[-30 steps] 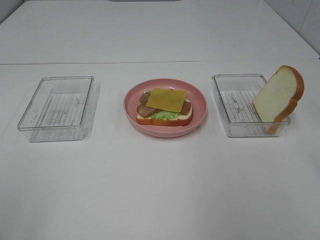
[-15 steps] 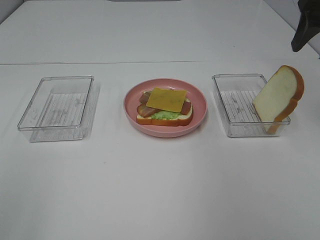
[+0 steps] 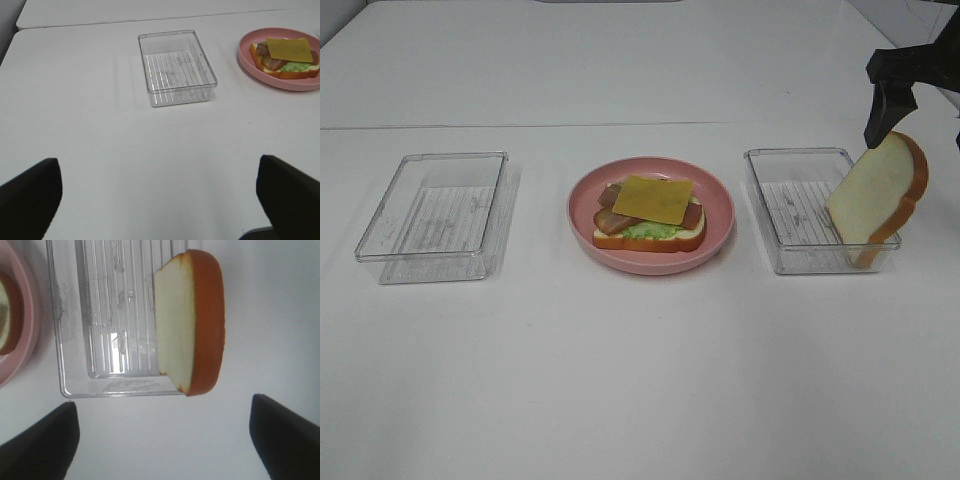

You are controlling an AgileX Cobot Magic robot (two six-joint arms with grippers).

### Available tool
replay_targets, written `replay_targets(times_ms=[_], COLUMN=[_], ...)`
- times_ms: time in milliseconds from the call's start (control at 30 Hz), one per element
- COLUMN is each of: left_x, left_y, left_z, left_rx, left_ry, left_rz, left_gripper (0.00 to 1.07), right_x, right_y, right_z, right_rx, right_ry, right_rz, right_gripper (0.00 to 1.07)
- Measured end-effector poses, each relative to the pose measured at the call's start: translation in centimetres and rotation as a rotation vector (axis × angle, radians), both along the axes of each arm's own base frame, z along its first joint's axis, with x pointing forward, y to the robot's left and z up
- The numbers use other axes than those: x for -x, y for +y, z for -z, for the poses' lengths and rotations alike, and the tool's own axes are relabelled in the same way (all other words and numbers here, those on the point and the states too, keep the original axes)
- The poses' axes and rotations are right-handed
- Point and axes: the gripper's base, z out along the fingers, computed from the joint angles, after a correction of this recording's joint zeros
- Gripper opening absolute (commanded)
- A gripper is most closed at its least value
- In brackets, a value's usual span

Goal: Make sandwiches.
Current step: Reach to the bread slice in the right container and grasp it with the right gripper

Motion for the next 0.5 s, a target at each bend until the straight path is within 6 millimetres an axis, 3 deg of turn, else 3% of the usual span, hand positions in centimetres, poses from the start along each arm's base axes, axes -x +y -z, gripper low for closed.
replay_targets(times_ms=[300, 500], left_x=[0.0, 0.0], left_y=[0.0, 0.0], left_z=[0.0, 0.0], left_rx=[0.0, 0.0], left_ry=[0.0, 0.0], left_rz=[0.0, 0.0], left_gripper=[0.98, 0.98], right_x=[-3.1, -4.5], right_y=[-2.3, -3.0], right_z=[0.4, 2.0], right_rx=[-0.029, -0.066], right_ry=[-0.011, 0.035], right_rz=[0.064, 0.069], right_gripper=[0.87, 0.87])
